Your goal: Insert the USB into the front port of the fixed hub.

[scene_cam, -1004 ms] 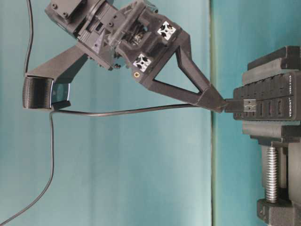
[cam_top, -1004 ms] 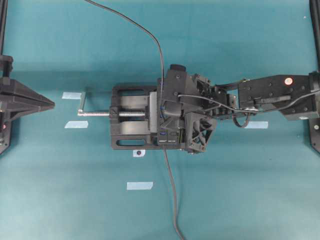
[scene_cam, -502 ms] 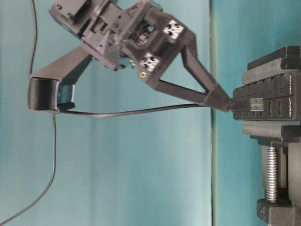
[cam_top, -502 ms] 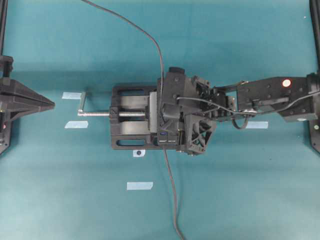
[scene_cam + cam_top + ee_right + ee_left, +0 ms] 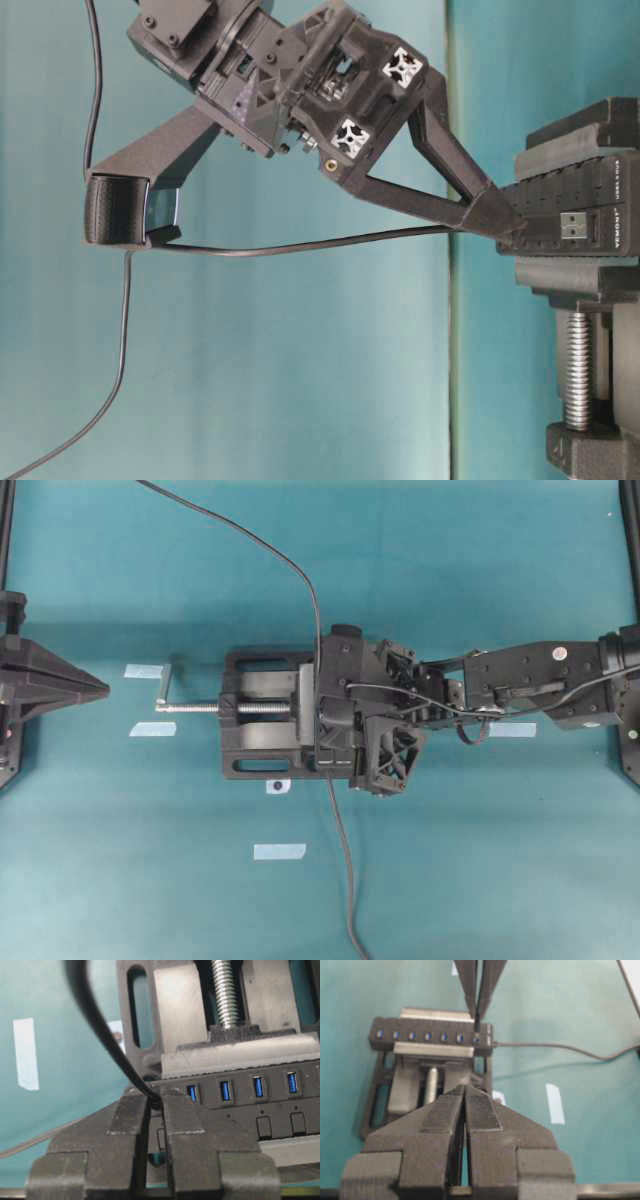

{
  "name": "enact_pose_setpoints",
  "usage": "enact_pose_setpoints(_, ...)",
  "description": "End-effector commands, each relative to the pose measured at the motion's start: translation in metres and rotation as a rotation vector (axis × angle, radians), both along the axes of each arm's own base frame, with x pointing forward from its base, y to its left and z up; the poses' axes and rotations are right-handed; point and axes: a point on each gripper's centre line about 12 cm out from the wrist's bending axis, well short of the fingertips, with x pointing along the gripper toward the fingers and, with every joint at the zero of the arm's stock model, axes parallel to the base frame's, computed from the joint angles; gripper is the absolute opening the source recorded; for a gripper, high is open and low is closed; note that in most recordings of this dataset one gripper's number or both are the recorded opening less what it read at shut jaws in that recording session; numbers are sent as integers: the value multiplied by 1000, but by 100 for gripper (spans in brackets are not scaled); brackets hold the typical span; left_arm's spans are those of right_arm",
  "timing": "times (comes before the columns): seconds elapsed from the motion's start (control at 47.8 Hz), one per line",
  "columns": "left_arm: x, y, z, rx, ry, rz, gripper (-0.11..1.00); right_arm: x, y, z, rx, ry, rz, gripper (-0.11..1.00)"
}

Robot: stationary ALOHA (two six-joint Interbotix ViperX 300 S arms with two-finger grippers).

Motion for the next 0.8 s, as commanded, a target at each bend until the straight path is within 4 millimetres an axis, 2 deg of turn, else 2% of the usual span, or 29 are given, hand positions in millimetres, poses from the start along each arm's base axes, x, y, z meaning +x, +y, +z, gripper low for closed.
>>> enact_pose_setpoints(0.0,1,0,5,2,-14,2,0,6,2,16,8,-50,-4,3)
enact_pose_setpoints(0.774,1,0,4,0,-11,2,0,9,2,10,8,-49,-5,3)
